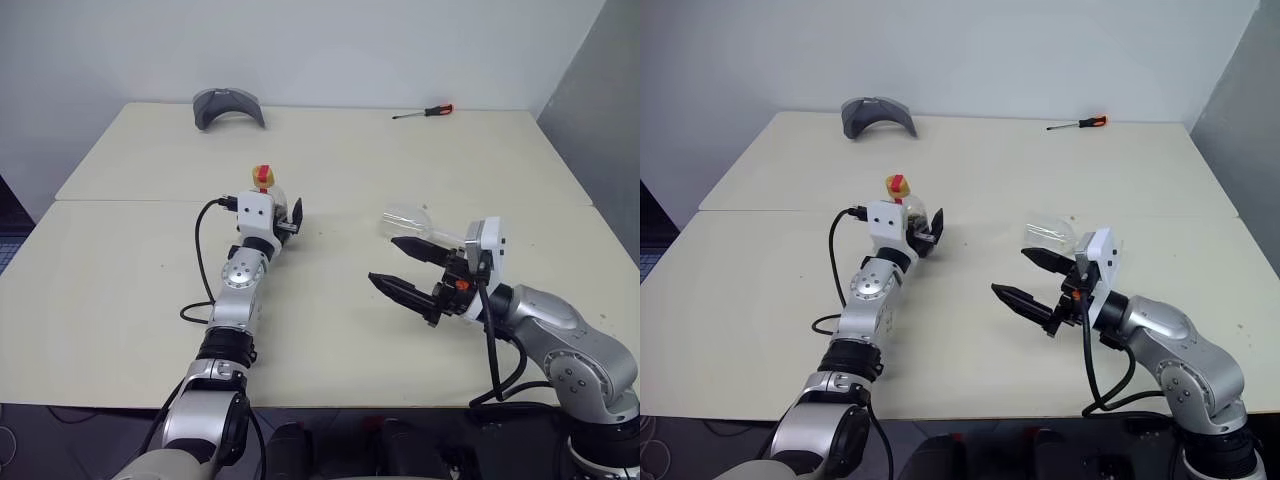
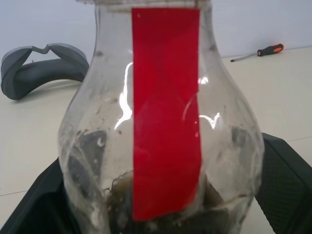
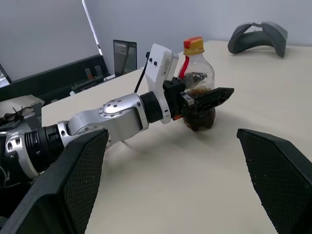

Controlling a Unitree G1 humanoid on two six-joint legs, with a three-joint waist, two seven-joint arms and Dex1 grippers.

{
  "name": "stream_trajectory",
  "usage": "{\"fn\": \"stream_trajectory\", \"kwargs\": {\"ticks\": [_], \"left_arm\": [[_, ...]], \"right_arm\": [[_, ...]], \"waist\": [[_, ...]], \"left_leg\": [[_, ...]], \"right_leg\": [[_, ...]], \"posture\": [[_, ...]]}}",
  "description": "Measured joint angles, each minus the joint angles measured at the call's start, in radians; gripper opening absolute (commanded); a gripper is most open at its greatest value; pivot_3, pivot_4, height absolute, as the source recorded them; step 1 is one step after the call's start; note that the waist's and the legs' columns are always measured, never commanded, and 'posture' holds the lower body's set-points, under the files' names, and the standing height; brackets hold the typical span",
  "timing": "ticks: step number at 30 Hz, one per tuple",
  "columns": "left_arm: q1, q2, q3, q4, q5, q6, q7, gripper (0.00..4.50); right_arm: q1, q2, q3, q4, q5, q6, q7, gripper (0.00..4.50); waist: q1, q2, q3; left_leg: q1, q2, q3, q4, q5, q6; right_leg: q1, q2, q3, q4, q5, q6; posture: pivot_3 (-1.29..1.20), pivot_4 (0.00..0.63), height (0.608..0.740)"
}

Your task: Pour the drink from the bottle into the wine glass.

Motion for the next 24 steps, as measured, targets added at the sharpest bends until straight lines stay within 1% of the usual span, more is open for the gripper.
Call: {"fn": "stream_trajectory", "kwargs": {"ticks": [2, 3, 5, 9, 11, 13, 15, 21, 24], "left_arm": [[0.000, 0.000, 0.001, 0.000, -0.001, 0.004, 0.000, 4.48], [0.000, -0.001, 0.002, 0.000, -0.003, 0.004, -0.001, 4.30], [0.000, -0.006, 0.006, 0.000, -0.010, 0.004, -0.005, 3.91], [0.000, -0.012, 0.007, 0.000, -0.020, 0.002, -0.010, 2.74], [0.000, -0.013, 0.008, 0.000, -0.020, 0.002, -0.010, 2.37], [0.000, -0.013, 0.008, 0.000, -0.021, 0.002, -0.013, 2.10], [0.000, -0.012, 0.008, 0.000, -0.021, 0.002, -0.016, 1.96], [0.000, -0.009, 0.008, -0.001, -0.021, 0.005, -0.023, 1.84], [0.022, 0.003, 0.008, -0.050, -0.034, 0.045, -0.047, 1.76]], "right_arm": [[-0.004, 0.000, 0.000, 0.000, 0.000, 0.001, -0.002, 4.50], [-0.007, 0.000, 0.000, 0.000, 0.000, 0.002, -0.003, 4.50], [-0.010, 0.000, 0.000, 0.000, 0.001, 0.006, -0.009, 4.50], [-0.021, 0.000, 0.000, 0.000, 0.003, 0.020, -0.021, 4.50], [-0.021, 0.000, 0.000, 0.000, 0.003, 0.023, -0.022, 4.50], [-0.022, 0.000, 0.000, 0.000, 0.003, 0.024, -0.022, 4.50], [-0.025, 0.000, 0.000, 0.000, 0.003, 0.024, -0.021, 4.50], [-0.035, 0.000, 0.000, 0.003, 0.003, 0.024, -0.019, 4.50], [-0.035, 0.000, 0.002, 0.012, 0.002, 0.021, -0.012, 4.50]], "waist": [[0.000, 0.000, 0.000], [0.000, 0.000, 0.000], [0.000, 0.000, 0.000], [0.000, 0.000, 0.000], [0.000, 0.000, 0.000], [0.000, 0.000, 0.000], [0.000, 0.000, 0.000], [0.000, 0.000, 0.000], [-0.001, 0.000, 0.000]], "left_leg": [[0.000, 0.000, 0.000, 0.000, 0.000, 0.000], [0.000, 0.000, 0.000, 0.000, 0.000, 0.000], [0.000, 0.000, 0.000, 0.000, 0.000, 0.000], [0.000, 0.000, 0.000, 0.000, 0.000, 0.000], [0.000, 0.000, 0.000, 0.000, 0.000, 0.000], [0.000, 0.000, 0.000, 0.000, 0.000, 0.000], [0.000, 0.000, 0.000, 0.000, 0.000, 0.000], [0.000, 0.000, 0.000, 0.000, 0.000, 0.000], [0.000, 0.000, 0.000, 0.000, 0.000, 0.000]], "right_leg": [[0.000, 0.000, 0.000, 0.000, 0.000, 0.000], [0.000, 0.000, 0.000, 0.000, 0.000, 0.000], [0.000, 0.000, 0.000, 0.000, 0.000, 0.000], [0.000, 0.000, 0.000, 0.000, 0.000, 0.000], [0.000, 0.000, 0.000, 0.000, 0.000, 0.000], [0.000, 0.000, 0.000, 0.000, 0.000, 0.000], [0.000, 0.000, 0.000, 0.000, 0.000, 0.000], [0.000, 0.000, 0.000, 0.000, 0.000, 0.000], [0.000, 0.000, 0.000, 0.000, 0.000, 0.000]], "posture": [[0.00, 0.150, 0.740], [0.00, 0.150, 0.740], [0.00, 0.150, 0.740], [0.00, 0.150, 0.740], [0.00, 0.150, 0.740], [0.00, 0.150, 0.740], [0.00, 0.150, 0.740], [0.00, 0.150, 0.740], [0.00, 0.150, 0.740]]}}
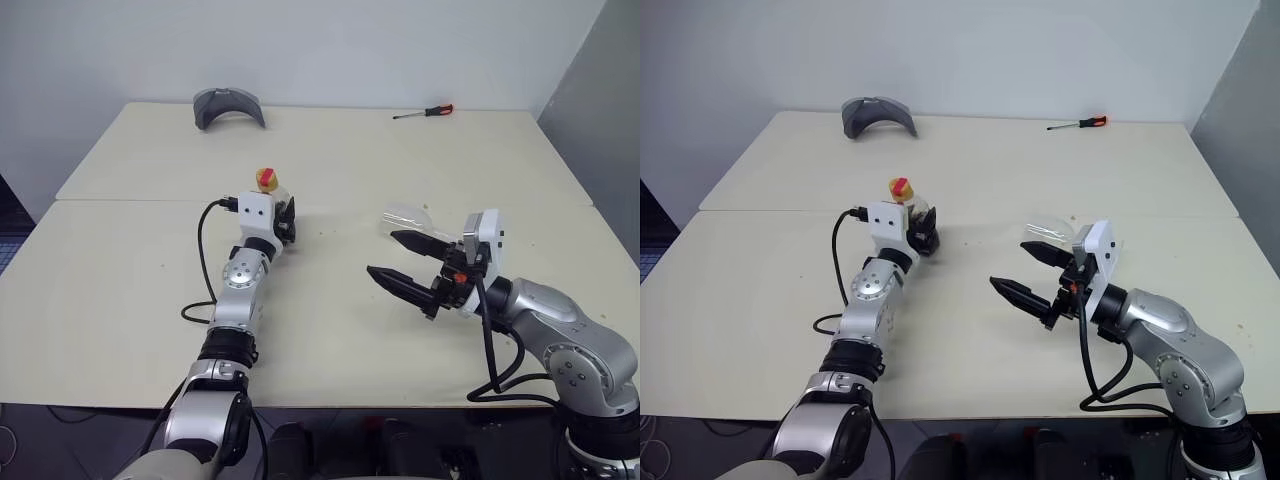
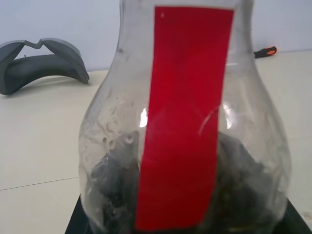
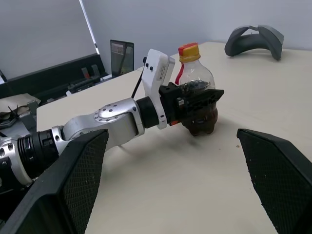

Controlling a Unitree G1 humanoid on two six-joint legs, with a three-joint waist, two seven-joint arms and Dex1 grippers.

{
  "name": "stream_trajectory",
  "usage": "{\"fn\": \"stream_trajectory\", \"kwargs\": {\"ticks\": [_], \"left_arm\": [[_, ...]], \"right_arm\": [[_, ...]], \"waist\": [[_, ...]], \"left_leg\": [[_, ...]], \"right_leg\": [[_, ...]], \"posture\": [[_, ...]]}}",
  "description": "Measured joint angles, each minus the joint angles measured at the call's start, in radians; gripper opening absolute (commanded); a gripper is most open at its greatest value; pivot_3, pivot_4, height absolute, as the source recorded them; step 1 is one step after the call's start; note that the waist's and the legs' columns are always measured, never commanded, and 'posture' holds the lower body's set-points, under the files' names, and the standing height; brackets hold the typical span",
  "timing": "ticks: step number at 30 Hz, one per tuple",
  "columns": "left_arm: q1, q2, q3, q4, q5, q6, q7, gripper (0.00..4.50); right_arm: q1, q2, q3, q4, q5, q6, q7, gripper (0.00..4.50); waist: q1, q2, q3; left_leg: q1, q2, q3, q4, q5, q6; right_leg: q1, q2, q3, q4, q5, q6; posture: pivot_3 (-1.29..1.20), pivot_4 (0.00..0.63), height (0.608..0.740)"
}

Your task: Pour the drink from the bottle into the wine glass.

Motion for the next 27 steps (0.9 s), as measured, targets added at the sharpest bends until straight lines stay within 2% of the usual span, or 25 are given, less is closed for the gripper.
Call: {"fn": "stream_trajectory", "kwargs": {"ticks": [5, 9, 13, 19, 27], "left_arm": [[0.099, 0.092, -0.013, -0.201, -0.082, 0.172, -0.169, 1.65], [0.161, 0.211, -0.049, -0.407, -0.182, 0.355, -0.371, 1.65], [0.164, 0.293, -0.061, -0.503, -0.223, 0.422, -0.494, 1.65], [0.173, 0.307, -0.113, -0.539, -0.228, 0.439, -0.587, 1.65], [0.168, 0.253, -0.145, -0.515, -0.217, 0.418, -0.602, 1.65]], "right_arm": [[-0.062, 0.016, 0.046, 0.048, -0.052, -0.025, 0.009, 4.50], [-0.227, 0.064, 0.127, 0.162, -0.182, -0.071, -0.029, 4.50], [-0.355, 0.122, 0.187, 0.308, -0.294, -0.118, -0.039, 4.50], [-0.482, 0.220, 0.196, 0.417, -0.317, -0.132, -0.031, 4.50], [-0.491, 0.264, 0.196, 0.423, -0.292, -0.096, 0.007, 4.50]], "waist": [[-0.011, 0.001, 0.000], [-0.019, 0.001, 0.001], [-0.016, 0.001, 0.001], [-0.016, 0.002, 0.001], [-0.016, 0.002, 0.001]], "left_leg": [[0.000, 0.001, 0.000, -0.001, 0.002, -0.003], [0.000, 0.001, -0.001, 0.000, 0.002, -0.004], [0.000, 0.000, 0.000, 0.000, 0.002, -0.004], [-0.001, 0.000, 0.000, 0.000, 0.002, -0.004], [-0.001, 0.000, 0.000, 0.000, 0.001, -0.002]], "right_leg": [[-0.001, 0.001, 0.000, 0.001, 0.000, 0.000], [-0.001, 0.001, 0.000, 0.001, 0.000, 0.000], [-0.001, 0.000, 0.001, 0.000, 0.000, 0.000], [-0.001, 0.000, 0.000, 0.000, 0.000, 0.000], [-0.002, 0.000, 0.000, 0.001, 0.000, 0.000]], "posture": [[0.00, 0.150, 0.740], [0.00, 0.150, 0.740], [0.00, 0.150, 0.740], [0.00, 0.150, 0.740], [0.00, 0.150, 0.740]]}}
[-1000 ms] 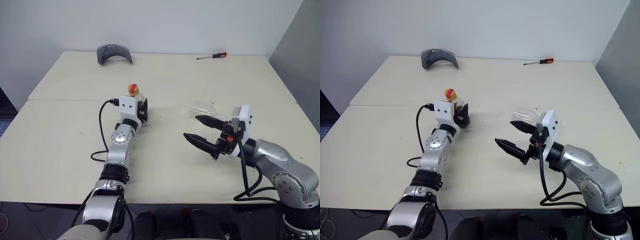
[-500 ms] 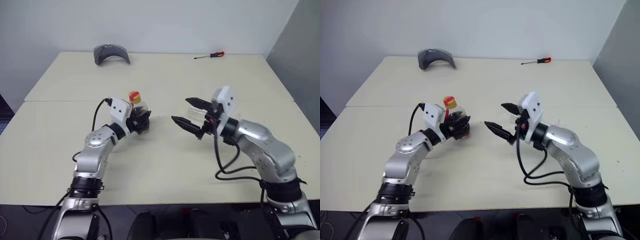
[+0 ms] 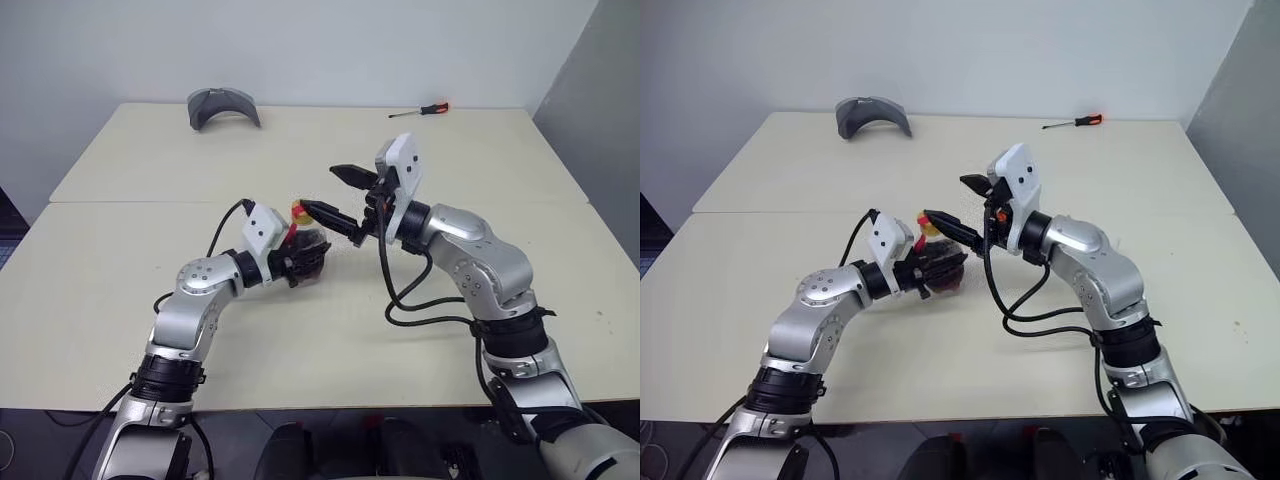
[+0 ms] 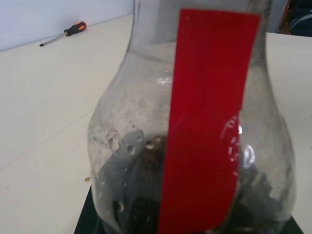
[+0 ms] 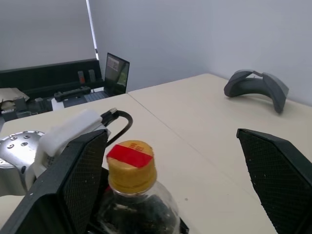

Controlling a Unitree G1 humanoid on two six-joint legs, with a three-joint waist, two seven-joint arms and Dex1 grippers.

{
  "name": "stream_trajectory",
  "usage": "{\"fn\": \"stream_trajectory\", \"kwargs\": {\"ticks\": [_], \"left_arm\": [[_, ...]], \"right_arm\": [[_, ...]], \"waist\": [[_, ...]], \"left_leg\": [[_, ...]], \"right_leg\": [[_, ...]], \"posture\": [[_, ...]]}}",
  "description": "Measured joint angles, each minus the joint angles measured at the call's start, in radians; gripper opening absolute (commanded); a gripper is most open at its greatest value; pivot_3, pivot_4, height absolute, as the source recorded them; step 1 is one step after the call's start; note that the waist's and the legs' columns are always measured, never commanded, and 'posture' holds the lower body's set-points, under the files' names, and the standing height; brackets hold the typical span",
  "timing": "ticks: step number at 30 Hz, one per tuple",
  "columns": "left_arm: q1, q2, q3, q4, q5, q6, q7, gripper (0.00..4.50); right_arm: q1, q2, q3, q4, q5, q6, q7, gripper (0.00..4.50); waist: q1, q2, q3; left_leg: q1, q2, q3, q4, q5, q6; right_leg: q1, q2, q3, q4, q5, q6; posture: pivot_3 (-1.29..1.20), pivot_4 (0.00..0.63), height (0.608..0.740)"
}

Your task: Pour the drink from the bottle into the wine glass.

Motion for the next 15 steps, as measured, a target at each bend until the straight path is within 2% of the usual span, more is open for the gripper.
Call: {"fn": "stream_trajectory", "kwargs": {"ticks": [11, 15], "left_arm": [[-0.011, -0.039, -0.017, 0.001, 0.006, -0.001, 0.005, 1.65], [-0.032, -0.039, -0.017, 0.000, 0.006, -0.001, 0.004, 1.65]], "right_arm": [[-0.028, 0.000, 0.000, 0.000, 0.012, 0.019, 0.042, 4.50], [-0.028, 0.003, 0.005, 0.018, 0.004, 0.019, 0.050, 3.63]], "waist": [[-0.001, 0.000, 0.000], [-0.001, 0.000, 0.000]], "left_leg": [[0.000, 0.000, 0.000, 0.000, 0.000, 0.000], [0.000, 0.000, 0.000, 0.000, 0.000, 0.000]], "right_leg": [[0.000, 0.000, 0.000, 0.000, 0.000, 0.000], [0.000, 0.000, 0.000, 0.000, 0.000, 0.000]], "posture": [[0.00, 0.150, 0.740], [0.00, 0.150, 0.740]]}}
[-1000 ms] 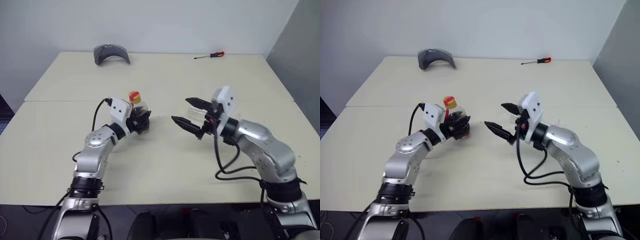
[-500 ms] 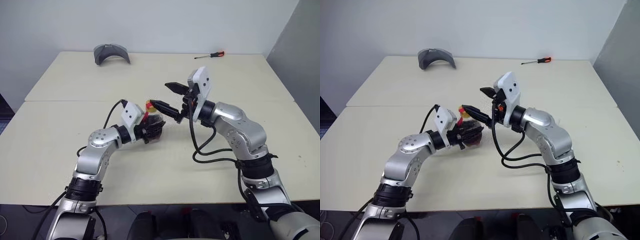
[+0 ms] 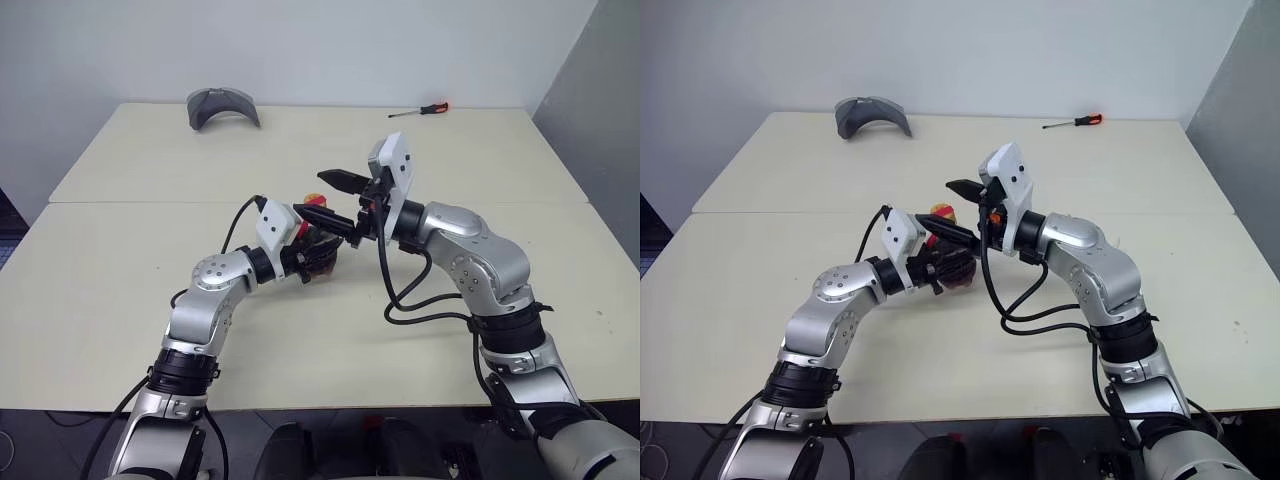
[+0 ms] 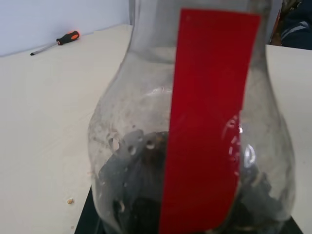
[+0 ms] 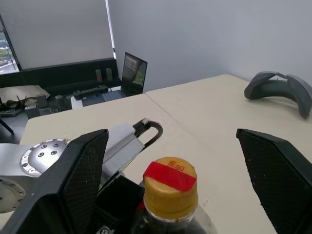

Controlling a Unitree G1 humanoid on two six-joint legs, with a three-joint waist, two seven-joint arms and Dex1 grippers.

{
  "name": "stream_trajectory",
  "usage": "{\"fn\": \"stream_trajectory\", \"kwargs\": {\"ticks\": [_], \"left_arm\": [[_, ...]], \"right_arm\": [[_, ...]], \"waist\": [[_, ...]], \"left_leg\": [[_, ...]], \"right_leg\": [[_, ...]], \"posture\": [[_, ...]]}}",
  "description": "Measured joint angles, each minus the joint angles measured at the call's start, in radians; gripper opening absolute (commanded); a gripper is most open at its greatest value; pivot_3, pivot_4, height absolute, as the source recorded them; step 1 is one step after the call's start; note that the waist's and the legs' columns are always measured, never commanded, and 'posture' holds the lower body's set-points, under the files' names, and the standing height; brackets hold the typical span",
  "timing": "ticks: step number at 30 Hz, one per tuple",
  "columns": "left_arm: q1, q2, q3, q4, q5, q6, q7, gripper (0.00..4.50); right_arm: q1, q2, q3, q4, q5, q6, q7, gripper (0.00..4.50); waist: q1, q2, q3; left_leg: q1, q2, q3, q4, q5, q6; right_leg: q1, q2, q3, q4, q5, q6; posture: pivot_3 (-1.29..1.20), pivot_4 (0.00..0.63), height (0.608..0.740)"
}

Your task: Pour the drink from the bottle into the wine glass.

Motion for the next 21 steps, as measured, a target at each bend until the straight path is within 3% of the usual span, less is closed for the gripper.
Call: {"fn": "stream_trajectory", "kwargs": {"ticks": [7, 17, 21], "left_arm": [[-0.001, 0.000, 0.000, 0.000, 0.000, 0.000, -0.001, 1.65], [-0.001, 0.000, 0.000, -0.001, 0.000, 0.002, -0.002, 1.65], [0.018, 0.015, 0.000, -0.073, -0.016, 0.033, -0.015, 1.65]], "right_arm": [[0.000, 0.000, 0.014, 0.021, -0.020, -0.003, 0.022, 1.24], [-0.004, -0.004, 0.014, 0.031, -0.031, -0.017, 0.046, 1.20], [-0.009, -0.039, 0.010, 0.035, -0.015, -0.065, 0.147, 1.20]], "waist": [[-0.002, 0.000, 0.000], [-0.002, 0.000, 0.000], [-0.002, 0.000, 0.000]], "left_leg": [[0.000, 0.000, 0.000, 0.000, 0.000, 0.000], [0.000, 0.000, 0.000, 0.000, 0.000, 0.000], [-0.001, 0.000, 0.000, 0.000, 0.000, 0.000]], "right_leg": [[0.000, 0.000, 0.000, 0.000, 0.000, 0.000], [0.000, 0.000, 0.000, 0.000, 0.000, 0.000], [0.000, 0.000, 0.000, -0.001, 0.000, 0.000]], "posture": [[0.00, 0.150, 0.740], [0.00, 0.150, 0.740], [0.00, 0.150, 0.740]]}}
